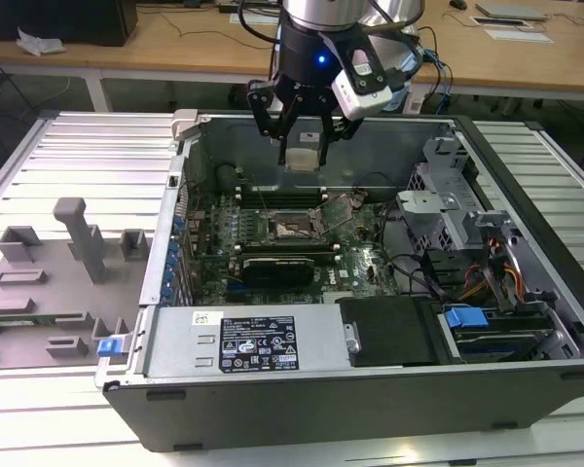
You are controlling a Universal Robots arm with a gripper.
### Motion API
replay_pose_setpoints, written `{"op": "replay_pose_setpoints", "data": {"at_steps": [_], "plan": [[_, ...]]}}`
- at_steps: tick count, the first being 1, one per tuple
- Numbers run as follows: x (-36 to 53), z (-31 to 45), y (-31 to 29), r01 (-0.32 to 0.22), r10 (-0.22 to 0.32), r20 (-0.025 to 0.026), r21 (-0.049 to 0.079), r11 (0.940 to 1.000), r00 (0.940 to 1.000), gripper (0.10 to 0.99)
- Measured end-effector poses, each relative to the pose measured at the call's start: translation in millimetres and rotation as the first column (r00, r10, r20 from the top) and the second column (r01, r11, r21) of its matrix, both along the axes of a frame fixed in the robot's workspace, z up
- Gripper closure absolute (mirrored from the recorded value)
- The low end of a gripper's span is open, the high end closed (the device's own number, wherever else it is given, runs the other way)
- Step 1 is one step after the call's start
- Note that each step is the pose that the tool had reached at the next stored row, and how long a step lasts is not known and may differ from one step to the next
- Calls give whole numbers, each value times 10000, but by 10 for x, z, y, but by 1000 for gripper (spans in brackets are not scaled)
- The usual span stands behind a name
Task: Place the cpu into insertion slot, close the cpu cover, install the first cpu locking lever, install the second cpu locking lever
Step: 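Place the cpu into insertion slot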
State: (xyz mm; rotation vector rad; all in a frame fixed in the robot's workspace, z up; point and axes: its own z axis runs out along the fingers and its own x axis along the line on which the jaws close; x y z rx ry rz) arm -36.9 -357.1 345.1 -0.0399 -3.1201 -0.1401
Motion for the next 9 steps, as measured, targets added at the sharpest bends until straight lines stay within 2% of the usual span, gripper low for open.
{"op": "replay_pose_setpoints", "data": {"at_steps": [9], "plan": [[0, -83, 0, 0, 0, 0, -1, 10000, 10000, 549]]}}
